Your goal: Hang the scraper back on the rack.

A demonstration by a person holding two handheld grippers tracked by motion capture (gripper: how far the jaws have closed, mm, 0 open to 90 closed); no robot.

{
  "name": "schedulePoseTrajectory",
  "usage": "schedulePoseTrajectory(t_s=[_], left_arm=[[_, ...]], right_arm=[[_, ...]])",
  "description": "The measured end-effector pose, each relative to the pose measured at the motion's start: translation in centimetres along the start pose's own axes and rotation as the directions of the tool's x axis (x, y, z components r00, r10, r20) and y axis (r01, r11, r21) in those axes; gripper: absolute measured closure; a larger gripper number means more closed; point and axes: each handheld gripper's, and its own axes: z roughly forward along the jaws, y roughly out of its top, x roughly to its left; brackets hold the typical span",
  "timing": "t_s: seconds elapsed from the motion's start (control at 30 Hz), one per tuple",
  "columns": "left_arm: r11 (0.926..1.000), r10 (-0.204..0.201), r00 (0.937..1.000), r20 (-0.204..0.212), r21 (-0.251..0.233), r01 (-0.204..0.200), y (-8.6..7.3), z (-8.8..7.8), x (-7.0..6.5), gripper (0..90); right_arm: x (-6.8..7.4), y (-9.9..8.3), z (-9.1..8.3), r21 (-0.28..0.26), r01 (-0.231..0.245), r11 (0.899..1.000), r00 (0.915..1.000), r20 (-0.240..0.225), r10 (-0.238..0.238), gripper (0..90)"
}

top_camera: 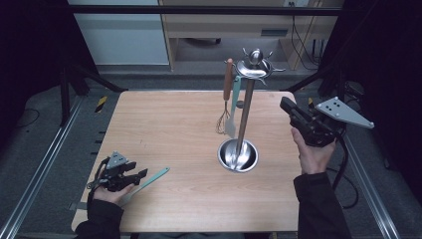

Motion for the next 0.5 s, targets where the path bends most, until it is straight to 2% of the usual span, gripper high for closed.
schedulePoseTrajectory(t_s=[0.5], left_arm=[[0.9998,-0.008,1.0,-0.003,0.02,0.008,-0.2,0.2,0.3,43.7]], right_arm=[[0.6,1.9,1.2,-0.011,0.026,1.0,0.9996,0.014,-0.026,90.0]])
